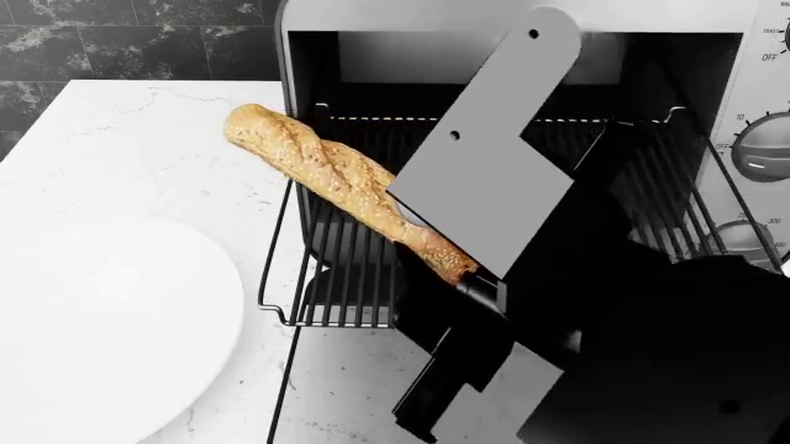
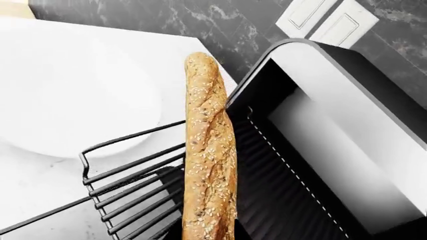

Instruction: Pick the baguette from the rack and place it on the plate on the counter.

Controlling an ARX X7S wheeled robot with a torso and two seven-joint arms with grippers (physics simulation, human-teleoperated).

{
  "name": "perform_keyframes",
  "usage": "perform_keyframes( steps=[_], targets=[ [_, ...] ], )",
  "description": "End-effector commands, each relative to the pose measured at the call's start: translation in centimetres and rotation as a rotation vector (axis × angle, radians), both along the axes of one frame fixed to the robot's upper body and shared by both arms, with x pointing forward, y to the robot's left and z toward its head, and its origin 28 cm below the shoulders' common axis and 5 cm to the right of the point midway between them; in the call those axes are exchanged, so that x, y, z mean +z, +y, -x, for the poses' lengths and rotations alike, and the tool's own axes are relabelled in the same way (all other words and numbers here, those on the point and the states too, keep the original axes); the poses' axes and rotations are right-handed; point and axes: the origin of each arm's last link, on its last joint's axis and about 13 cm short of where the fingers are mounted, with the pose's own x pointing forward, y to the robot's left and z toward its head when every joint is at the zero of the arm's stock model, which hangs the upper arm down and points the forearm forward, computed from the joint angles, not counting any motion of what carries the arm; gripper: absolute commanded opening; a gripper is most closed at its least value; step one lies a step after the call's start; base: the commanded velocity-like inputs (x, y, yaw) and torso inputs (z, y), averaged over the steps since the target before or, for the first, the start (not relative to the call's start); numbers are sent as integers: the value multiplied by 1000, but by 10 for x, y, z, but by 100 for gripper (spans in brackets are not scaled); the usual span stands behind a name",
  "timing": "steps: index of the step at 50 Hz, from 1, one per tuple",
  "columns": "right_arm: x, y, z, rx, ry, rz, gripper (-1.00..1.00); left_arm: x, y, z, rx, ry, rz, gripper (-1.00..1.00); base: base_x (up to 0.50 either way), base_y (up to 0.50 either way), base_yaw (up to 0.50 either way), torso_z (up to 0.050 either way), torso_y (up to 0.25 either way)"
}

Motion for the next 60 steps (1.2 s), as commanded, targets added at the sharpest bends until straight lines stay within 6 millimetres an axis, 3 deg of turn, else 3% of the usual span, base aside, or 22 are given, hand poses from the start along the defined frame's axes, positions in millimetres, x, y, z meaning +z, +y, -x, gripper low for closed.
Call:
perform_keyframes(
  steps=[1,8,26,45,53,60],
  targets=[
    [15,30,-7,96,-30,-1,-100,0,11,11,43,-8,3,100,0,0,0,0,0],
    [17,49,-11,161,-12,-8,-100,3,16,18,61,-17,8,100,0,0,0,0,0],
    [16,76,-15,275,39,-35,-100,8,21,22,79,-38,6,100,0,0,0,0,0],
    [33,81,-33,311,119,-76,-100,7,23,24,83,-40,11,100,0,0,0,0,0],
    [30,105,-52,318,176,-85,-100,7,25,26,85,-42,15,100,0,0,0,0,0],
    [30,124,-51,357,202,-93,-100,8,26,28,89,-45,21,100,0,0,0,0,0]
  ],
)
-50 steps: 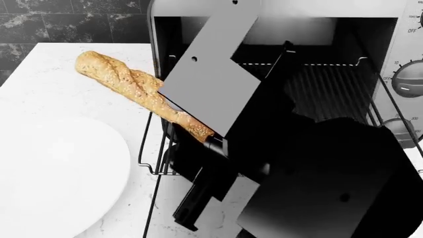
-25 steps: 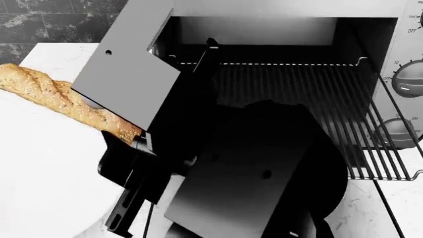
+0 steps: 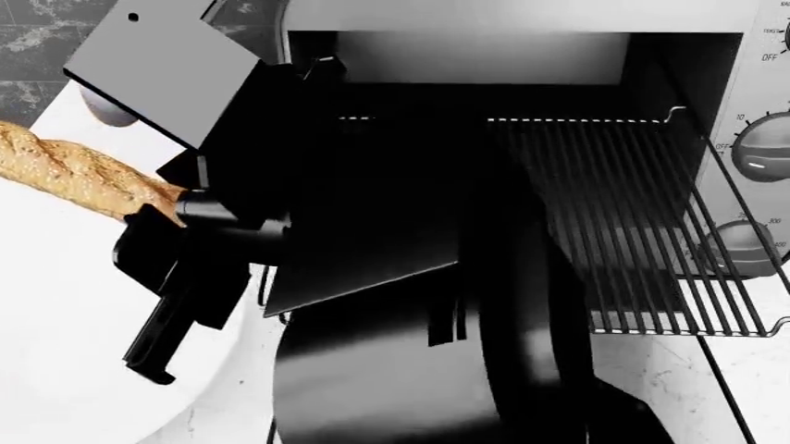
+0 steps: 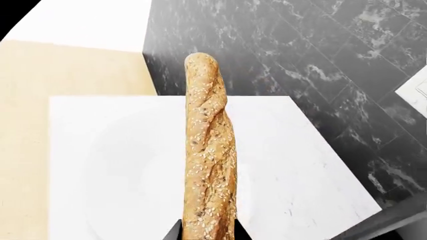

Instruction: Pick the baguette from the rack and place it on the plate on the counter.

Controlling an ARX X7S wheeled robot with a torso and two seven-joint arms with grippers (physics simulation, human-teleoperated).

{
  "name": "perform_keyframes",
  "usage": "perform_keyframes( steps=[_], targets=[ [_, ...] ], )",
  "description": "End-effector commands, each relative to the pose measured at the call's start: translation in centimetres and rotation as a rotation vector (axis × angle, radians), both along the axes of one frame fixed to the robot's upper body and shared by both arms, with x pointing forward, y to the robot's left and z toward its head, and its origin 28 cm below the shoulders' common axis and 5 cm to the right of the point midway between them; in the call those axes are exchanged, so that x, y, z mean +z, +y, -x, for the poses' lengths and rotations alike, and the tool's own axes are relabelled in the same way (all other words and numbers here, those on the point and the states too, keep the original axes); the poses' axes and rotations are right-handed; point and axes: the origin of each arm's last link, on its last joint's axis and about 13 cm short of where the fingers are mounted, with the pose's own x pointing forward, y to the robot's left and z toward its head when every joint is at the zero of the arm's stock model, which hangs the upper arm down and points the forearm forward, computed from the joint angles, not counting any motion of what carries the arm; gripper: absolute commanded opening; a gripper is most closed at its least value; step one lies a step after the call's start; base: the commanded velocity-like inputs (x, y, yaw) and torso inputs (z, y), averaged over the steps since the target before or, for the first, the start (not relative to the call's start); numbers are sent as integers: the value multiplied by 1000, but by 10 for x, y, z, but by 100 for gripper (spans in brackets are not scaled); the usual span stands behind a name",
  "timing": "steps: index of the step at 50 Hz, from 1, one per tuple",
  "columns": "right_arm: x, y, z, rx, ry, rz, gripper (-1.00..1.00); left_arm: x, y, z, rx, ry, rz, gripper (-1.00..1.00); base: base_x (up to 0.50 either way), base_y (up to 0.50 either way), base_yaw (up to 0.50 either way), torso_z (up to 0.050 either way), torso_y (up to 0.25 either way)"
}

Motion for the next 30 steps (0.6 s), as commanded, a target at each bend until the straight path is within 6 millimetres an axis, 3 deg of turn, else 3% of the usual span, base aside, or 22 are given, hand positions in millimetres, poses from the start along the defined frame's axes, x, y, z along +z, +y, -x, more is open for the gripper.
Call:
perform_keyframes(
  steps=[1,13,27,30],
  targets=[
    [1,27,-3,46,51,-14,-100,1,2,3,3,-6,9,100,0,0,0,0,0],
    [-20,57,-29,50,93,-48,-100,2,9,9,14,-21,25,100,0,0,0,0,0],
    [-64,69,-62,-9,204,-38,-100,-3,13,11,17,-16,27,100,0,0,0,0,0],
    [-66,74,-66,-10,214,-34,-100,-4,12,12,18,-14,28,100,0,0,0,0,0]
  ],
)
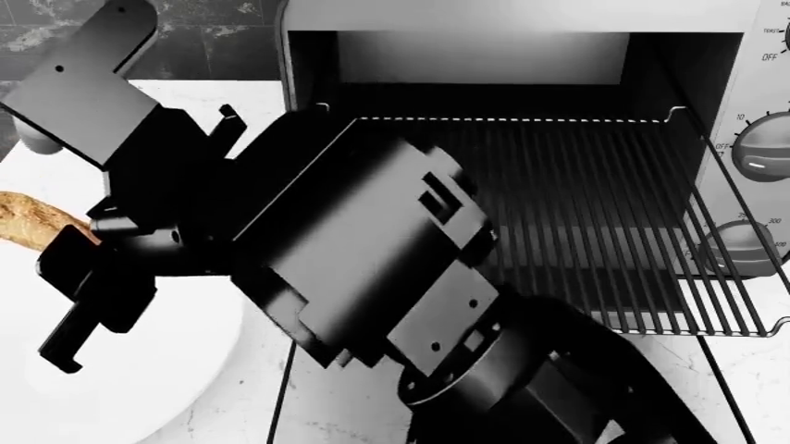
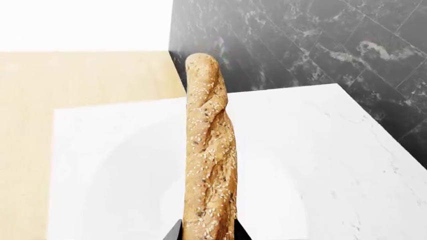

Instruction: Pick the baguette from the rack and place it on the plate on the counter.

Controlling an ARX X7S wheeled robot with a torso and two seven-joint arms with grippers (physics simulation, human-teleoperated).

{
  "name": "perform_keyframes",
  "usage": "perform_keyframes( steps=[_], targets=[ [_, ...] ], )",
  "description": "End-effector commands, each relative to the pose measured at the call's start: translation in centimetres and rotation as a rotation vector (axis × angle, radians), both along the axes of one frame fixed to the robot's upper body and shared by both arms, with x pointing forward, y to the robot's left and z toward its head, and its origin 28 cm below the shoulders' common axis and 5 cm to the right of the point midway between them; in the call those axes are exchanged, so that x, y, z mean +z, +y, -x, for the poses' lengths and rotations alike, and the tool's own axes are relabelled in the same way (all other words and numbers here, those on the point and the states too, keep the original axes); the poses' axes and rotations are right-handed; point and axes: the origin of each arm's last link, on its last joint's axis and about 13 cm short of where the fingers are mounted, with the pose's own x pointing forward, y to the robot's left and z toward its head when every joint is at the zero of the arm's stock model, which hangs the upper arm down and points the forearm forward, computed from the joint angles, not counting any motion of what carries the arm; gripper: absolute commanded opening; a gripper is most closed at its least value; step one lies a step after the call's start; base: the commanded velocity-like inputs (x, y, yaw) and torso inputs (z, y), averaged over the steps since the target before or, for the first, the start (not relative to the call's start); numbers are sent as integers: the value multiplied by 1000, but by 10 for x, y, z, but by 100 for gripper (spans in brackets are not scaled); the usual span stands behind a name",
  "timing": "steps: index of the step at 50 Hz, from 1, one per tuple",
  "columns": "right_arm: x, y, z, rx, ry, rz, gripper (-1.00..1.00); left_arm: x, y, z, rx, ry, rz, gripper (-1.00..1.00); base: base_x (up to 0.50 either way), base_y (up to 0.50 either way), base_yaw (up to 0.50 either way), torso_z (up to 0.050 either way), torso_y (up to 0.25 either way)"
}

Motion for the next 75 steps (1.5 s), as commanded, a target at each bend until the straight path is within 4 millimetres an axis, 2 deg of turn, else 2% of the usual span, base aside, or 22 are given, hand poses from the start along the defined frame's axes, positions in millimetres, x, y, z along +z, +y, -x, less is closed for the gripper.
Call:
perform_keyframes(
  steps=[1,12,18,31,32,47,55,62,70,75],
  targets=[
    [-24,12,-20,-45,70,-8,-100,-2,2,3,7,1,3,100,0,0,0,0,0],
    [-38,18,-24,-27,108,41,-100,-1,3,5,13,-2,10,100,0,0,0,0,0],
    [-49,14,-28,-40,129,60,-100,-1,4,6,16,-3,10,100,0,0,0,0,0],
    [-56,8,-33,-55,182,58,-100,-1,5,5,16,-5,7,100,0,0,0,0,0],
    [-55,8,-33,-51,189,40,100,0,5,5,17,-7,8,100,0,0,0,0,0],
    [-39,23,-19,37,201,-20,100,1,3,5,19,-10,11,100,0,0,0,0,0],
    [-14,34,-9,74,142,-86,100,-2,4,5,23,-6,15,100,0,0,0,0,0],
    [-11,32,-3,74,122,-110,100,-1,4,6,25,-8,15,100,0,0,0,0,0],
    [-1,26,21,92,52,-138,100,0,4,6,23,-8,13,100,0,0,0,0,0],
    [4,16,43,80,-78,-132,100,0,3,6,21,-9,11,100,0,0,0,0,0]
  ],
)
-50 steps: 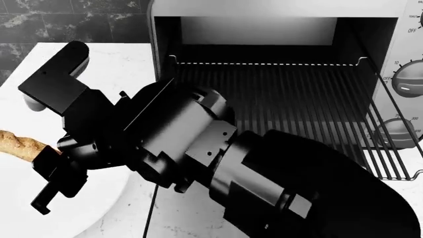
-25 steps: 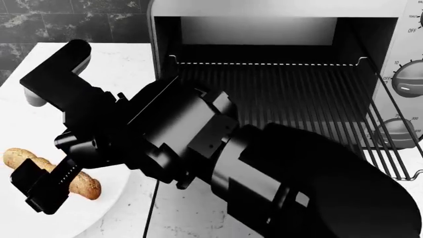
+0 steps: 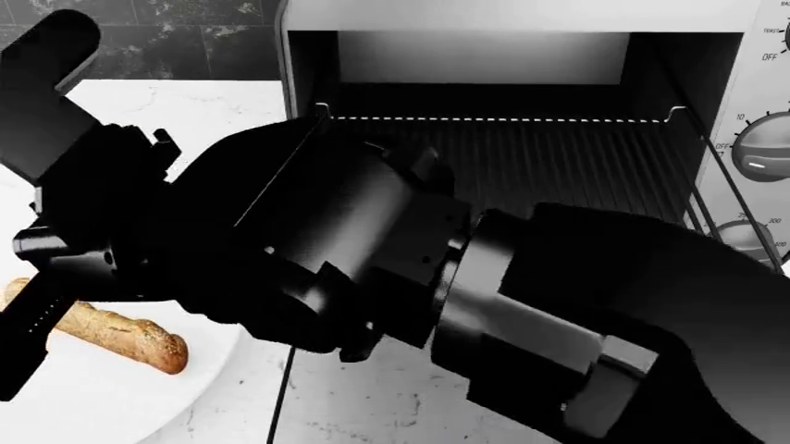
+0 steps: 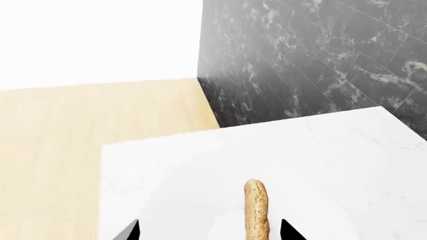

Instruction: Pick the baguette from the rack and place it on the plate on the counter.

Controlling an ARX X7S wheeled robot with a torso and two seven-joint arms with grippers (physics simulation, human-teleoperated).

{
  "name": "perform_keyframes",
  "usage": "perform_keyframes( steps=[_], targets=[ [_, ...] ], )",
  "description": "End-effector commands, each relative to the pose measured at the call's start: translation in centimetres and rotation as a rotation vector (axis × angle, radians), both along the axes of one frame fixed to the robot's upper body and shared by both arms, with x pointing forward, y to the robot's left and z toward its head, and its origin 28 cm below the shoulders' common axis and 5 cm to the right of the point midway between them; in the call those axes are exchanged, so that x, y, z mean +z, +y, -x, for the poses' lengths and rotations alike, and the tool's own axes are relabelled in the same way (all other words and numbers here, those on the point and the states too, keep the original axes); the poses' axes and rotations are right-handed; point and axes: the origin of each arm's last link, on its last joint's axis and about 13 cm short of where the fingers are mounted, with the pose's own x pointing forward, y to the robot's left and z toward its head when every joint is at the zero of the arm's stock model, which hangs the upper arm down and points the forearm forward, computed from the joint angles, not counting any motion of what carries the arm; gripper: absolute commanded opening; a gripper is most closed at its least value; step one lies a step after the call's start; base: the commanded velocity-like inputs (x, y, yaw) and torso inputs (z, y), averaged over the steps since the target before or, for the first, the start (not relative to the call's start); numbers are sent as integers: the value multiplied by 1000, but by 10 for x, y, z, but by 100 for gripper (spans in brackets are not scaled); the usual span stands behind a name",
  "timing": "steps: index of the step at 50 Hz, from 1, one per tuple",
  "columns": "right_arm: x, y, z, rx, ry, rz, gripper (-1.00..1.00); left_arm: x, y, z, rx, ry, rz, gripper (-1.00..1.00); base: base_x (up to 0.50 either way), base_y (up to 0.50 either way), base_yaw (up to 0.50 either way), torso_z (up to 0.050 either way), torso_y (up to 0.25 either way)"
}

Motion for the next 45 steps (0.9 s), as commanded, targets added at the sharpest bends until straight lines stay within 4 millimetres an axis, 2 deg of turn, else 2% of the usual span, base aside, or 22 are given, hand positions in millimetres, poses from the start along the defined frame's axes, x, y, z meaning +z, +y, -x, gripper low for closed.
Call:
perform_keyframes(
  steps=[1,5,18,29,45],
  targets=[
    [12,-12,34,-3,-121,-45,100,1,0,0,-1,-2,-1,100,0,0,0,0,0],
    [16,-19,54,-10,-192,-46,100,2,-1,0,-2,-4,-2,100,0,0,0,0,0],
    [20,-43,88,-93,-313,-73,100,3,-2,1,-3,-2,-13,100,0,0,0,0,0],
    [28,-54,115,-109,-356,-121,100,4,-3,1,-7,-2,-19,100,0,0,0,0,0],
    [26,-88,123,-290,-377,-110,100,5,-7,-1,-18,-2,-26,100,0,0,0,0,0]
  ],
)
